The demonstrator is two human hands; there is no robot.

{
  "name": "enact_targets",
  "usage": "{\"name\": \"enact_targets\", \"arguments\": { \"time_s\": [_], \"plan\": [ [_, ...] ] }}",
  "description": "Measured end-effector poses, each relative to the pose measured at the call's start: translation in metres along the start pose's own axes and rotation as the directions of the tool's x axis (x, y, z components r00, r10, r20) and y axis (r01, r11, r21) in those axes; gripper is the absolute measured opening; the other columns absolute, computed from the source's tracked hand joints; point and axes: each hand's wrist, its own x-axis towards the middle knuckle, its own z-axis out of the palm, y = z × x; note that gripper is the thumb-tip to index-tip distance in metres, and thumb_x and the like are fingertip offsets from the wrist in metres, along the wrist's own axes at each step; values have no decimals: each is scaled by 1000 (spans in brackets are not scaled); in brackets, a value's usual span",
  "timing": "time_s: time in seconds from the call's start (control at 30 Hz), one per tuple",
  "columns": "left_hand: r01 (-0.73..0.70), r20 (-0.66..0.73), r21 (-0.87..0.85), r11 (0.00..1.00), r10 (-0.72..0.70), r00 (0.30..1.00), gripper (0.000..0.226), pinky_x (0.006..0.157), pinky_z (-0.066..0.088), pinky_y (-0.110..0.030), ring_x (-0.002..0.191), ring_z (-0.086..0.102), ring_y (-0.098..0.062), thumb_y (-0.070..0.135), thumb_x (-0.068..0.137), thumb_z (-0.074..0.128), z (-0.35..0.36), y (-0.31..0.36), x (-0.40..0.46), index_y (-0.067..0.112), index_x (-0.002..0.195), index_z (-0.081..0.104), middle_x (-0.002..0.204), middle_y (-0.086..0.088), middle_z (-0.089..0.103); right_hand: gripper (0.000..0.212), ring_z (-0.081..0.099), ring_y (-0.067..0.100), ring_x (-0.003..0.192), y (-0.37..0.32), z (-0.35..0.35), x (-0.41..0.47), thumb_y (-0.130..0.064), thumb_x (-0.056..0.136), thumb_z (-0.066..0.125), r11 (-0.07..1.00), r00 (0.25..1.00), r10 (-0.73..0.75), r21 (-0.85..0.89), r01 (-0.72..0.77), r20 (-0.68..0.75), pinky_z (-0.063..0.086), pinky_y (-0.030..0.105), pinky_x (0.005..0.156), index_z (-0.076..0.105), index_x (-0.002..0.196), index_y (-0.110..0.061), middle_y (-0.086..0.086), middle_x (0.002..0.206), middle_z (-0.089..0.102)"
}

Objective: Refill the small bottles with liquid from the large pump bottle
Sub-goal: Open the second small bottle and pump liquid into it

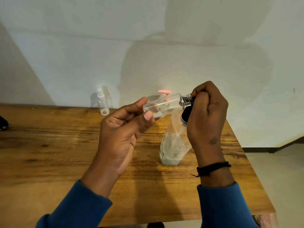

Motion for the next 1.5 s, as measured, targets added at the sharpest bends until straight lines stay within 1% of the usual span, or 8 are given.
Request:
{"name": "enact_targets", "arguments": {
  "time_s": [0.13,0.27,0.43,0.67,0.87,1.07,1.27,1.5],
  "plan": [
    [-3,11,5,1000,3,1000,39,71,58,-24,100,67,-37,2,66,73,3,1,-1,5,105,75,115,-28,68,25,42,2,47,-3,-3,2,8,91,34,1000,1000,-15,-5,15,-25,28,13,42,50,74,-2,2,57,41],
    [-3,-1,-8,1000,3,1000,35,70,58,-24,105,65,-40,1,67,72,1,2,-1,4,102,75,117,-22,70,23,42,4,54,2,3,-2,2,89,34,1000,999,6,-8,-6,-37,31,21,46,48,73,-6,-5,60,42],
    [10,7,-2,1000,-10,1000,39,71,58,-24,102,65,-42,2,66,73,3,1,-2,5,105,75,117,-34,63,25,42,2,47,-5,-3,3,8,92,35,1000,1000,-7,-2,7,-15,29,14,43,51,74,0,8,58,41],
    [6,-9,-17,1000,-6,1000,38,70,58,-23,103,65,-39,3,65,74,1,1,-1,5,103,76,117,-25,69,21,40,6,54,2,2,-3,-1,90,34,1000,1000,2,-29,-2,-26,30,22,47,48,75,-6,2,61,42],
    [-5,20,-8,1000,5,1000,39,71,58,-23,96,67,-37,4,65,74,3,3,-1,5,104,75,110,-24,69,25,41,3,46,-7,-6,1,9,91,35,1000,1000,-16,-17,16,-19,27,11,42,51,74,0,12,61,41],
    [-10,3,-11,1000,10,1000,31,70,58,-23,100,66,-38,0,68,72,2,4,-1,6,98,77,111,-19,72,21,41,5,54,2,0,-2,-3,89,35,997,1000,-20,-76,18,-20,29,25,47,48,74,-9,2,63,43],
    [-13,17,-5,1000,13,1000,37,72,58,-24,100,66,-39,4,66,74,5,4,-1,6,103,76,116,-31,66,22,40,5,51,1,-4,1,3,89,35,996,996,-65,-63,61,-60,28,22,46,49,73,-5,-6,58,41],
    [-4,-5,-13,1000,4,1000,38,69,58,-22,95,70,-35,4,68,72,5,5,-2,4,106,74,107,-20,73,22,43,3,51,3,-2,1,0,90,35,997,999,-43,-62,41,-20,28,17,45,49,74,-8,-5,57,41]
  ]
}}
